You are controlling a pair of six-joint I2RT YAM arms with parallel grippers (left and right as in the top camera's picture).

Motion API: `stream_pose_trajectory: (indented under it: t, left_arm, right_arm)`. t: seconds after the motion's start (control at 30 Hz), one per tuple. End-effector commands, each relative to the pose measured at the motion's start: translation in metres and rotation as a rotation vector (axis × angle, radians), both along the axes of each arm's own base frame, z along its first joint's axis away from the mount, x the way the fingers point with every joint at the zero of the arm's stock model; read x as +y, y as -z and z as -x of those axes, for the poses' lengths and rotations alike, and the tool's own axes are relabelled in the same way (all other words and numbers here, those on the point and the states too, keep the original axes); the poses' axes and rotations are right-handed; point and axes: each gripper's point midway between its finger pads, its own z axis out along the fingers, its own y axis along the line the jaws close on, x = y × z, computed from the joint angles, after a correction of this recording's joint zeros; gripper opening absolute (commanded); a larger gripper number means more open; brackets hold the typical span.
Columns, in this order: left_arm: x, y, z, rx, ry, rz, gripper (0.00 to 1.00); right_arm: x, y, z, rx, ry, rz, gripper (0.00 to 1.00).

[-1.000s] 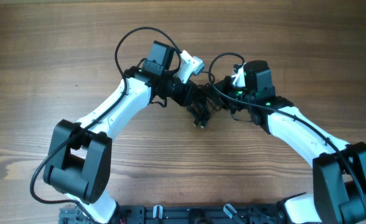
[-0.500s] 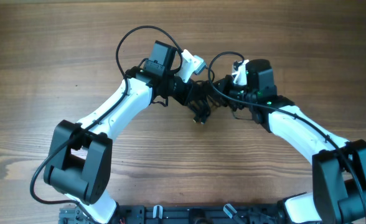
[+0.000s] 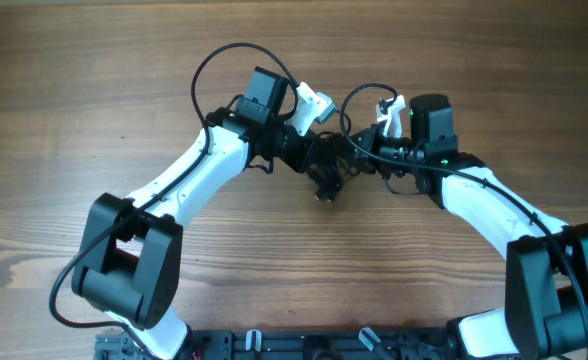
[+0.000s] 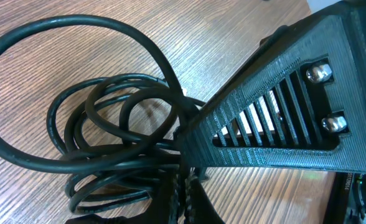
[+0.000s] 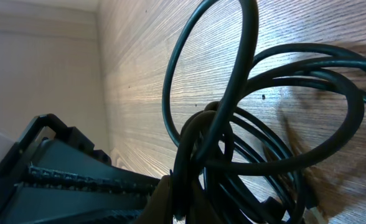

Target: Untangle cables

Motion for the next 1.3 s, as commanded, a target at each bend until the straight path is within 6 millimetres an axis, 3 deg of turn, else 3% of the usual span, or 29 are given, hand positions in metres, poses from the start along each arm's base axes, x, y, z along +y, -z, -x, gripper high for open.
stream_pose_trajectory:
  t: [0.0,0.23,0.3,0.67,0.77,0.97,1.13,1.27]
  left_arm:
    - [0.024,0.013,-0.016,-0.021,-0.087,-0.089,0.04]
    - [0.034,0.019,-0.022,-0.042,-0.124,-0.153,0.04]
    - [0.038,0.020,-0.025,-0.045,-0.145,-0.172,0.04]
    - [0.071,0.032,-0.045,-0.091,-0.317,-0.345,0.04]
    - [0.072,0.032,-0.045,-0.090,-0.316,-0.348,0.04]
    - [0.076,0.033,-0.047,-0.102,-0.332,-0.372,0.04]
    - [0.070,0.032,-0.043,-0.085,-0.310,-0.339,0.04]
    - [0.057,0.029,-0.036,-0.065,-0.248,-0.278,0.04]
  right_arm:
    - [-0.019,0.006,-0.010,-0.025,0.043,0.046,0.04]
    - [-0.021,0.012,-0.004,0.016,0.040,0.056,0.04]
    - [-0.021,0.012,-0.004,-0.042,0.001,0.083,0.04]
    - [-0.036,0.029,-0.001,-0.090,-0.032,0.213,0.04]
    - [-0.031,0.017,0.002,-0.101,-0.069,0.126,0.04]
    - [-0.027,-0.027,0.006,-0.166,-0.164,-0.133,0.04]
    - [-0.029,-0.026,0.002,-0.136,-0.130,-0.132,0.04]
    - [-0.038,-0.010,-0.007,-0.033,-0.005,-0.075,0.04]
